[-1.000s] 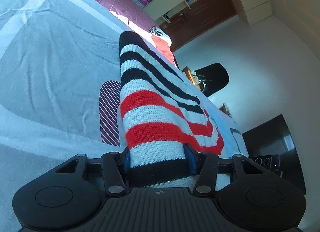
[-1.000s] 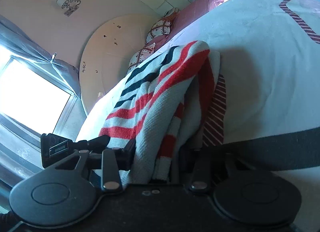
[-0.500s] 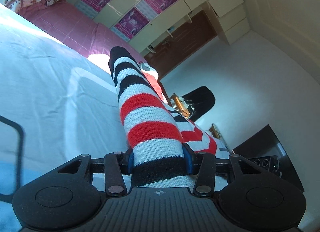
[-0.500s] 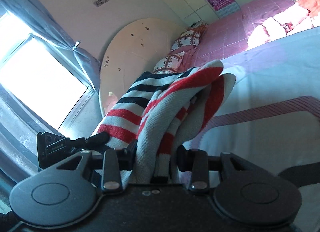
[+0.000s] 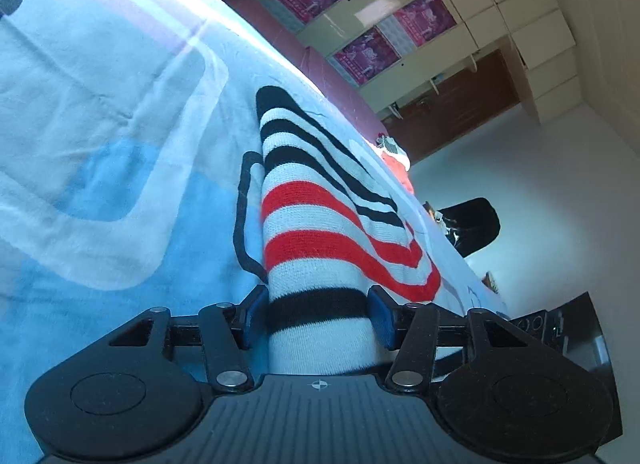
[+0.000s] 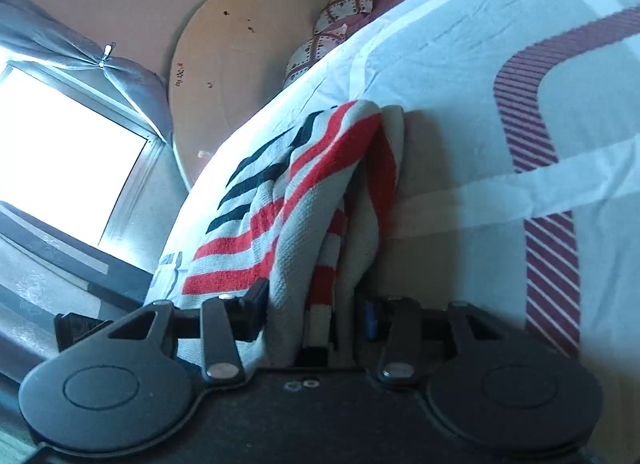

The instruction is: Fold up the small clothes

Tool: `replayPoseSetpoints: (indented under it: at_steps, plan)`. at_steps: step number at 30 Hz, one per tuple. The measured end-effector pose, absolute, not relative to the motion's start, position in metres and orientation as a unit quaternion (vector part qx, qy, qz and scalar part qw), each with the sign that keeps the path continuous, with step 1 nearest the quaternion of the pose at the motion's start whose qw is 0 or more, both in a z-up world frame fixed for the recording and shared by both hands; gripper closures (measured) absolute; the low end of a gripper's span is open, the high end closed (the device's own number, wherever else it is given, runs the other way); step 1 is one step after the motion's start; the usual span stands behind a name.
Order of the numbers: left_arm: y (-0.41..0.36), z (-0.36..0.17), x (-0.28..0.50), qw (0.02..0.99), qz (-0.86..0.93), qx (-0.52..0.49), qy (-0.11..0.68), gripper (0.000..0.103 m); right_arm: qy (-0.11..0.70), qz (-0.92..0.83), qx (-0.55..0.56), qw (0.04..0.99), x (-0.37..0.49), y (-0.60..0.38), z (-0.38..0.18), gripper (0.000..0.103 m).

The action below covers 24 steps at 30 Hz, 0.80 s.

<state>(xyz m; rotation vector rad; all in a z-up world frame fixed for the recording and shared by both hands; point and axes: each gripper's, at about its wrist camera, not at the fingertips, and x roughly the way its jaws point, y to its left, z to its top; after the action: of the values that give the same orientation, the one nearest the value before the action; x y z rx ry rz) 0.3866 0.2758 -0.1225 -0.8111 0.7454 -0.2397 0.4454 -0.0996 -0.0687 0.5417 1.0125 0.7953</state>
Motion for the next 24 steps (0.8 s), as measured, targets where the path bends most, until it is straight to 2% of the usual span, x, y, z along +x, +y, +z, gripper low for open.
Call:
replayPoseSetpoints:
  at_steps: [8,10,12,14,17,22,23,24]
  plan:
    - [0.261,-0.107,0.326,0.869,-0.115,-0.323,0.356,0.049,0.419,0.371,0.152,0.815,0.369,-0.104,-0.003,0.066]
    - [0.255,-0.105,0.314,0.874,-0.111,-0.301,0.365,0.049,0.403,0.377,0.129,0.824,0.357,-0.092,0.006,0.077]
    - [0.246,-0.105,0.308,0.88,-0.099,-0.26,0.385,0.049,0.403,0.359,0.085,0.838,0.353,-0.075,0.004,0.097]
    - [0.244,-0.107,0.307,0.881,-0.095,-0.262,0.382,0.049,0.427,0.311,0.048,0.848,0.361,-0.066,-0.015,0.097]
    - [0.243,-0.11,0.306,0.884,-0.09,-0.265,0.374,0.049,0.439,0.292,0.11,0.843,0.362,-0.079,-0.044,0.097]
    - [0.239,-0.102,0.285,0.899,-0.06,-0.242,0.359,0.049,0.445,0.24,0.095,0.857,0.342,-0.088,-0.04,0.098]
    - [0.238,-0.099,0.28,0.902,-0.052,-0.237,0.357,0.049,0.44,0.241,0.1,0.86,0.334,-0.093,-0.036,0.097]
    - [0.234,-0.094,0.273,0.906,-0.037,-0.226,0.355,0.049,0.432,0.241,0.1,0.863,0.326,-0.097,-0.029,0.088]
